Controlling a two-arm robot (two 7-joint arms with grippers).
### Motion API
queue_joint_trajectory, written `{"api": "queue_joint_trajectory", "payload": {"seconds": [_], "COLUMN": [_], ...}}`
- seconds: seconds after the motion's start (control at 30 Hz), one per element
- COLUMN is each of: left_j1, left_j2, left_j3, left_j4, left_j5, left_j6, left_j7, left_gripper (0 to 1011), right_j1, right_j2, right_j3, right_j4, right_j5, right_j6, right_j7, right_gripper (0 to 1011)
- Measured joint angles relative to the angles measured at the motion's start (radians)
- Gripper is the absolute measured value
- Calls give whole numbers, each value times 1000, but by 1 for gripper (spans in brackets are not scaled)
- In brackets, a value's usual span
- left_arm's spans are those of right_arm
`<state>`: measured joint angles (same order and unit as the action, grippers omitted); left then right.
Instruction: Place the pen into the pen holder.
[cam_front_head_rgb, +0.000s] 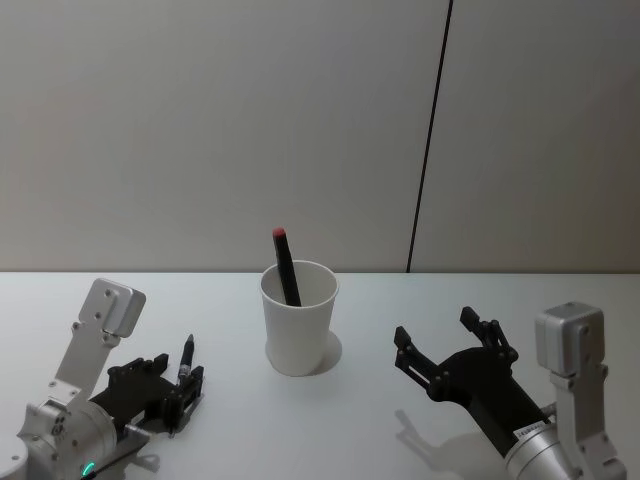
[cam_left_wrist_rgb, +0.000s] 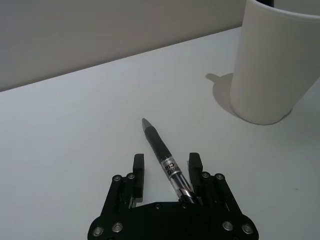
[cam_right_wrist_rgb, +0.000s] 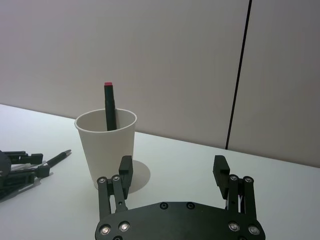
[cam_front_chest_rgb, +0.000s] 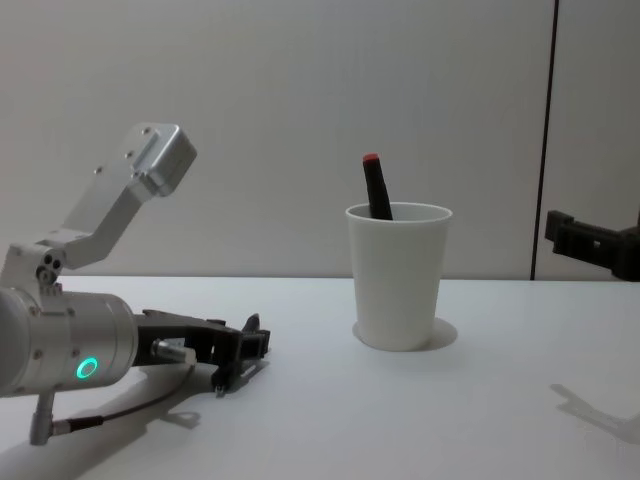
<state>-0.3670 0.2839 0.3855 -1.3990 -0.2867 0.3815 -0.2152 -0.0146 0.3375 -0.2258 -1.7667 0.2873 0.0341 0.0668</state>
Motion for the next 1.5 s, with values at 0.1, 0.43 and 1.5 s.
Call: {"api": "queue_joint_trajectory", "payload": {"seconds": [0.1, 0.43, 1.5], "left_j1": [0, 0, 0], "left_j2": [0, 0, 0], "left_j3": [0, 0, 0], "left_j4": [0, 0, 0], "left_j5": [0, 1, 1], "left_j6": [0, 0, 1], "left_j7": [0, 0, 0], "left_gripper": [536, 463, 258], "right_j1": [0, 0, 0], "right_j2": [0, 0, 0], "right_j3": [0, 0, 0], "right_j4": [0, 0, 0], "right_j5": [0, 0, 0], "right_j6": [0, 0, 0], "right_j7": [0, 0, 0], "right_gripper": [1001, 1001, 1001]}}
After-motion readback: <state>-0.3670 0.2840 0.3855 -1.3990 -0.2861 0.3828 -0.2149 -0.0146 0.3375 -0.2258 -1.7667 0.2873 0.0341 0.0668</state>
